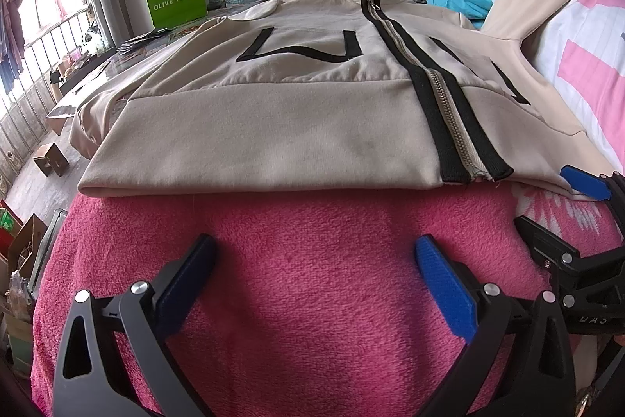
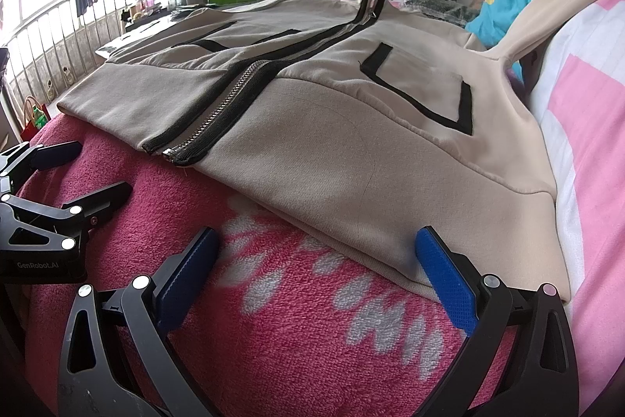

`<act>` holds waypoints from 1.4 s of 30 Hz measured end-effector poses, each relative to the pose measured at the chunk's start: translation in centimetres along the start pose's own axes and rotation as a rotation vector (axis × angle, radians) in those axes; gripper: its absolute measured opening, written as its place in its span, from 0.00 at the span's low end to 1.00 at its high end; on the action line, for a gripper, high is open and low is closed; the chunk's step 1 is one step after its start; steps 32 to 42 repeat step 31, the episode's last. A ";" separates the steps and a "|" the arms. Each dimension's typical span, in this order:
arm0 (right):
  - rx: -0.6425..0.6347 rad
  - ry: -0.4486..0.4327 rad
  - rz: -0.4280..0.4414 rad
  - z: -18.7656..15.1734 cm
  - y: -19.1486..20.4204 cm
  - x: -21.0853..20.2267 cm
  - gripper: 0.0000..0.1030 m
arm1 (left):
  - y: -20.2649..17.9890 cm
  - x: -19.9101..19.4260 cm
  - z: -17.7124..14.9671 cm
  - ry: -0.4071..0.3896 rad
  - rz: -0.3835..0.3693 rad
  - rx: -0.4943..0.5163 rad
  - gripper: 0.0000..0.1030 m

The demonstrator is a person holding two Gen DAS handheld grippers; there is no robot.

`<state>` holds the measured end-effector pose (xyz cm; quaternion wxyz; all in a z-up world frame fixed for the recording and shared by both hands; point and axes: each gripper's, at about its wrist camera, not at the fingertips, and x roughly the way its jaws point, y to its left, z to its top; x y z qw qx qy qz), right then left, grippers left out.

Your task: Fold large clothes

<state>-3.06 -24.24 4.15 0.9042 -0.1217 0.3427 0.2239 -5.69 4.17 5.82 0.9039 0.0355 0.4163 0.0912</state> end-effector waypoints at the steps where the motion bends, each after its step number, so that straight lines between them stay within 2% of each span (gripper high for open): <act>1: 0.000 -0.001 0.000 -0.1 0.0 0.0 0.93 | 0.0 0.0 0.0 0.000 0.002 0.001 0.97; 42: -0.001 -0.004 -0.004 -0.2 -0.2 0.3 0.93 | -0.1 0.1 0.1 -0.003 -0.003 -0.002 0.97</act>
